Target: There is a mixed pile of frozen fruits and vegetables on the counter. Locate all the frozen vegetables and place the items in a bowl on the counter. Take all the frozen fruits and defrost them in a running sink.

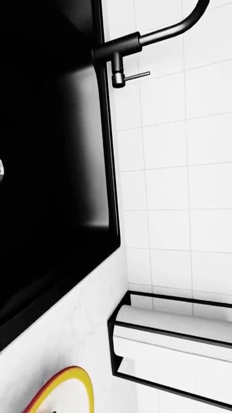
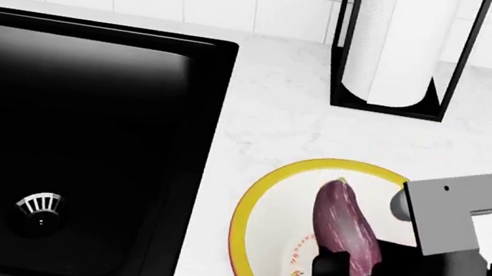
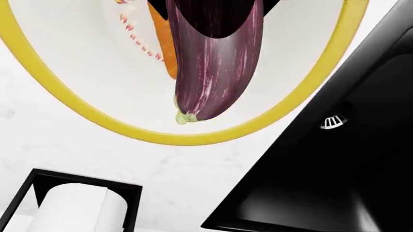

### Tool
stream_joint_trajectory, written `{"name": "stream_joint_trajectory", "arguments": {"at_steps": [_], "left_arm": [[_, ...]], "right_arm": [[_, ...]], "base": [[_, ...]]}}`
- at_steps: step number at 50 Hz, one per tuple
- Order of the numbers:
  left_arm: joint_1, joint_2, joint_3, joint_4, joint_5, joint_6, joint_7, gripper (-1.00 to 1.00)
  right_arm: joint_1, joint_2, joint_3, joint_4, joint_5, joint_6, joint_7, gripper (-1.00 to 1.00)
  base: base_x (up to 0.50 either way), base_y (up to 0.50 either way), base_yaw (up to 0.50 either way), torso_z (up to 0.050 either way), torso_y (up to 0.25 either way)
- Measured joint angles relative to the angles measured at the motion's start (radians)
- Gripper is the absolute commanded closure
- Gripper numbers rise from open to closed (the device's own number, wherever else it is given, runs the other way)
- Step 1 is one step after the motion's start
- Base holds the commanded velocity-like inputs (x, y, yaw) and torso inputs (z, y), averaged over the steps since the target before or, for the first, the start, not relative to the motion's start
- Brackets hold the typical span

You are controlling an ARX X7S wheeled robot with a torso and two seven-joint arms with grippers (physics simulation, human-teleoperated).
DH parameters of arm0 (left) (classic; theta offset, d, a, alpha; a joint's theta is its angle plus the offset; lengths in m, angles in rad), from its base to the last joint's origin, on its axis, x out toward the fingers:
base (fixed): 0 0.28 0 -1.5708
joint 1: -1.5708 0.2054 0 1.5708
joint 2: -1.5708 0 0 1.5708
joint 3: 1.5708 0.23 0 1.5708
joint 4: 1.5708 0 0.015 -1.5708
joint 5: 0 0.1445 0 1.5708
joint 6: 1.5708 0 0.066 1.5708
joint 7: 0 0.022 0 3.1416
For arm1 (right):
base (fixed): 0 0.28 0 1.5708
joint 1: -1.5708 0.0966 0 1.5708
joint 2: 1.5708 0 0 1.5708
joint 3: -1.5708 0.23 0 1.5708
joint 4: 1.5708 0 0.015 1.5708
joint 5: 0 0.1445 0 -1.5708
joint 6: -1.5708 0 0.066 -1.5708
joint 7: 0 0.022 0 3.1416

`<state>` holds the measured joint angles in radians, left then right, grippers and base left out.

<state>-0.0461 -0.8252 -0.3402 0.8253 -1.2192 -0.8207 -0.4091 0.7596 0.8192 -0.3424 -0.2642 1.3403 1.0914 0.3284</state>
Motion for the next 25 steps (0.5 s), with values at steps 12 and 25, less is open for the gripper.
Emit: {"name": "stream_joint_trajectory", "arguments": {"at_steps": [12, 25], "left_arm": [[-0.005, -0.003, 0.005, 0.001, -0.003, 0.001, -0.005, -1.00], [-0.013, -0.006, 0.014, 0.002, -0.007, 0.002, -0.010, -1.00]], "right_arm": [[-0.008, -0.003, -0.005, 0.006, -0.006, -0.009, -0.003, -1.00], [-0.014, -0.002, 0.004, 0.004, -0.001, -0.015, 0.000, -1.00]], "base": [[0.00, 0.00, 0.00, 0.000, 0.000], [0.00, 0.00, 0.00, 0.000, 0.000]]}}
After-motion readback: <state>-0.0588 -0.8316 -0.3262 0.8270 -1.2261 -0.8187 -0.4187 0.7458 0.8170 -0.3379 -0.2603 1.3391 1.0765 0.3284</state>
